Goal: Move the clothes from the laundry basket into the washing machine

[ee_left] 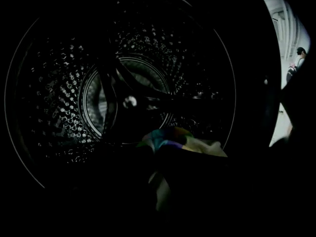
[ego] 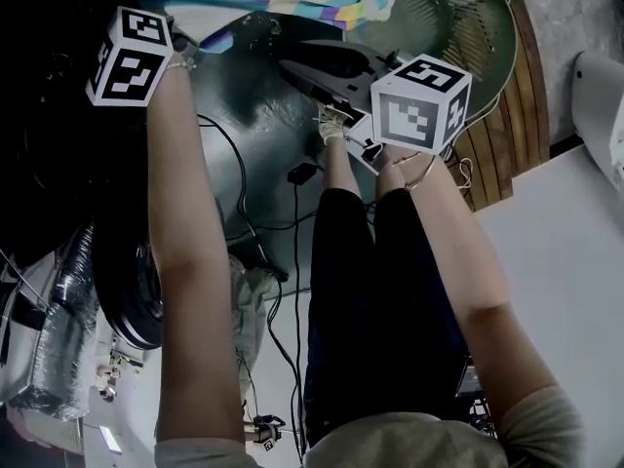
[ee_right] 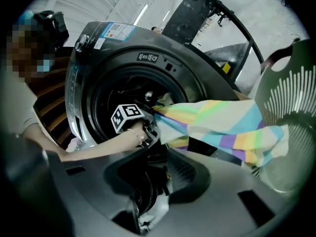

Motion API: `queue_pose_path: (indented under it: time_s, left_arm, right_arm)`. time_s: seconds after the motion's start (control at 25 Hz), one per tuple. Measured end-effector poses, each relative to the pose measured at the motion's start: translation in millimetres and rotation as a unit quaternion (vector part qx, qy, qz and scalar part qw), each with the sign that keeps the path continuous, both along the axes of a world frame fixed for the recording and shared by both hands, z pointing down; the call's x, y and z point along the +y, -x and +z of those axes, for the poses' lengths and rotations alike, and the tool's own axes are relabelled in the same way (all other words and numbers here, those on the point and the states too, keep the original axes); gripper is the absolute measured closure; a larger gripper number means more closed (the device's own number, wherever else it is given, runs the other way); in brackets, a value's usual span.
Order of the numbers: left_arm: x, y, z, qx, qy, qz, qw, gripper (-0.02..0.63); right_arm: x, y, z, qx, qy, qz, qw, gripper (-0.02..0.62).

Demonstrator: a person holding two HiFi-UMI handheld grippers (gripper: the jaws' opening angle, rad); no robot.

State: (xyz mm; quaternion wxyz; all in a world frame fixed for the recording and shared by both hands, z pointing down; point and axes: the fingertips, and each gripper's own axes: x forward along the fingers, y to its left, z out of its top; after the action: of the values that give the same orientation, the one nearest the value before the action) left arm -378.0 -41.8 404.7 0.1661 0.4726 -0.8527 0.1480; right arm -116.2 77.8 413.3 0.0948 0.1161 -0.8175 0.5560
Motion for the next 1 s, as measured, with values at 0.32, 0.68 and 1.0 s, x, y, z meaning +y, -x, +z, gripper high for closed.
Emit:
queue_pose_path:
  time_s: [0.32,0.68,1.0]
  left_arm:
    - [39.3,-1.0,25.2,0.086,0.008,-0.086,0.9926,0.371]
    - [96.1,-117.3,45.5,0.191,0.035,-0.007,0.9809,0.291]
    - [81.2,-169.7,119.1,0.309,0.064,-0.033,0.9482,0.284]
  right_arm:
    - [1.1,-7.0,2.3,0.008,-0.003,0.006,1.0,0.466]
    - [2.9,-13.5,3.0,0.015,0.005,0.016,1.0,0.466]
    - [-1.2,-29.7,18.1,0.028,0.018,0.053,0.998,0.502]
